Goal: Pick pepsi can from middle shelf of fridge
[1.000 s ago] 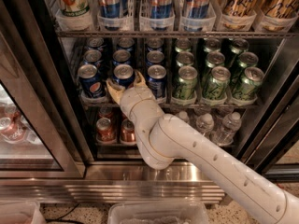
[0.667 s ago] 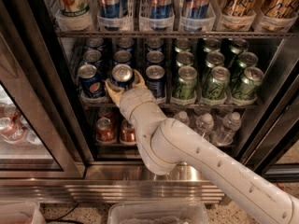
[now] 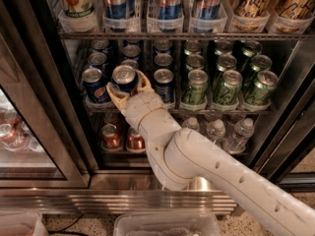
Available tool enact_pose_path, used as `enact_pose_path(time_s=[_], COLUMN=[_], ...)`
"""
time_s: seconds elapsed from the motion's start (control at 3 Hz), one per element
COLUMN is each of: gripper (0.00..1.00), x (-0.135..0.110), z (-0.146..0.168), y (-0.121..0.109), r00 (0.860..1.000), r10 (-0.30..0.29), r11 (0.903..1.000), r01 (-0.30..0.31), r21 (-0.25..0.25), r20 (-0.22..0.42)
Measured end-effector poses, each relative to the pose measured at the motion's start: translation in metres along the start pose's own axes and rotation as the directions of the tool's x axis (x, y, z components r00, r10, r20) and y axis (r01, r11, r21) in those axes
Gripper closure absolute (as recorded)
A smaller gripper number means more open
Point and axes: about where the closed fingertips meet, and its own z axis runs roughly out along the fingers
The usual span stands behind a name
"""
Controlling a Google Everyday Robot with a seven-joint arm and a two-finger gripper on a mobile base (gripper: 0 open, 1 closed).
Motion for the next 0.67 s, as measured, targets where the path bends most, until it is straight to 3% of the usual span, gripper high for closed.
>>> enact_pose_path(time_s=[0.33, 0.67], gripper=[1.00, 1.00], x=[-0.004, -0.003], z=[-0.008, -0.021], y=[-0.006, 0.000], r00=[0.998, 0.995], r10=[-0.055, -0.098], r11=[0.9970, 0.9838], r01=[0.055, 0.093], r21=[-0.055, -0.153], r20=[-0.004, -0.026])
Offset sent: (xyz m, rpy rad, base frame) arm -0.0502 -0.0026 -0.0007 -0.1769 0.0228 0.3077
